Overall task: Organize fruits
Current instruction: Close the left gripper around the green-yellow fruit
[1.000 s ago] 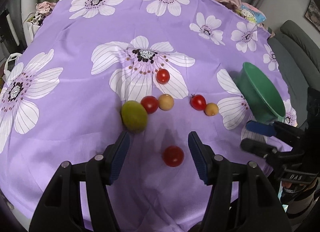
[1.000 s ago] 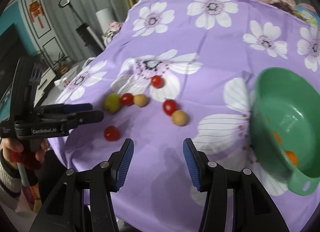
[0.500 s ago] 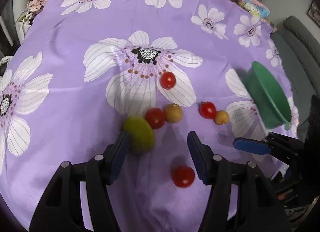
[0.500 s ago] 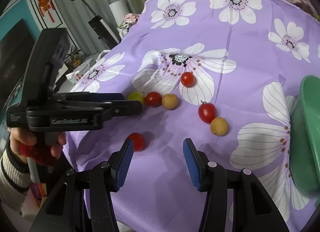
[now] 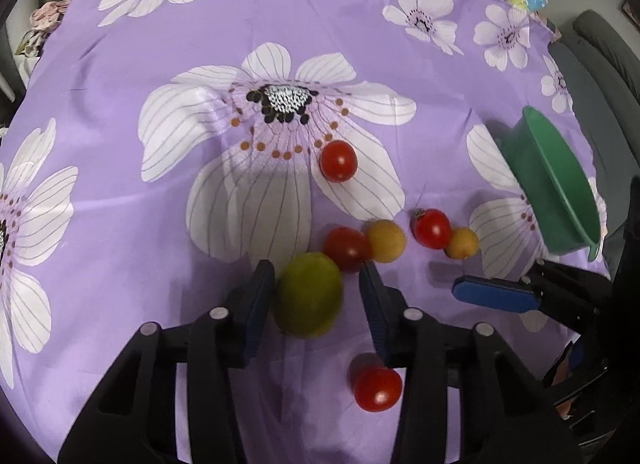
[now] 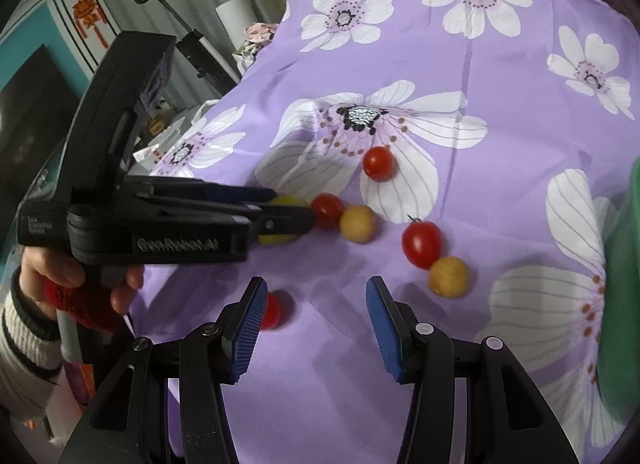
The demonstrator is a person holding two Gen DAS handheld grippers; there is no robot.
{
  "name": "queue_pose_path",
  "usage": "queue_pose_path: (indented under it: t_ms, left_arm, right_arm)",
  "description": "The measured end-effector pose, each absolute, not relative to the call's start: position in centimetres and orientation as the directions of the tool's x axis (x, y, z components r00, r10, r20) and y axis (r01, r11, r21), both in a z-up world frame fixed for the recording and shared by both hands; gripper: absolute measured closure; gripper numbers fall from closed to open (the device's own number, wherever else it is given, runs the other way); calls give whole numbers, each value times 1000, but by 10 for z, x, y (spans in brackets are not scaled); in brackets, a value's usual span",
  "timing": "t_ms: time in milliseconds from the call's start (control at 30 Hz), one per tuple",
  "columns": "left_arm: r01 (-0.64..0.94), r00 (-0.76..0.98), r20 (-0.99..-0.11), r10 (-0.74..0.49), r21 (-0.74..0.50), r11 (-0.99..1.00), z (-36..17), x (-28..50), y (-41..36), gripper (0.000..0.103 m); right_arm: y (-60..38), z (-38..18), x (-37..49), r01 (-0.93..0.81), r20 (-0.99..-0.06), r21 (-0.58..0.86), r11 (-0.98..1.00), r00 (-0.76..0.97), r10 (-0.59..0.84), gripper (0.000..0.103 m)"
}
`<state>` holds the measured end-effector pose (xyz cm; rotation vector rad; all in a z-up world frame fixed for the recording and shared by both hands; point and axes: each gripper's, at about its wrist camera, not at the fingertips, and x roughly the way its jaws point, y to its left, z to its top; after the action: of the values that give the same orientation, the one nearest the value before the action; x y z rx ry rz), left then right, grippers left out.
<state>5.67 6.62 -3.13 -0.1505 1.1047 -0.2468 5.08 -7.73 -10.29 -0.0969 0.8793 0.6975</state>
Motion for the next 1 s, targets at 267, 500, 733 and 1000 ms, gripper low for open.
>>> queue_pose_path:
  t_ms: [267, 500, 733, 1000]
  left_arm:
    - [149, 407, -848, -339, -304, 941, -36, 57, 74, 67]
    - [166, 378, -799, -468, -439, 883, -35, 48, 80, 67]
    - [180, 348, -802, -486, -452, 874, -32, 44, 75, 67]
    - [248, 245, -827, -507, -452, 857, -35, 53, 70, 67]
  right_arm:
    - [-62, -112, 66, -611, -758, 206, 764, 395, 520, 51]
    - [-54, -118, 71, -628, -776, 202, 751, 366, 514, 51]
    - [-43, -124, 72, -654, -793, 177, 735, 347, 500, 51]
    - [-30, -125, 79, -707, -809, 155, 690, 310, 499, 51]
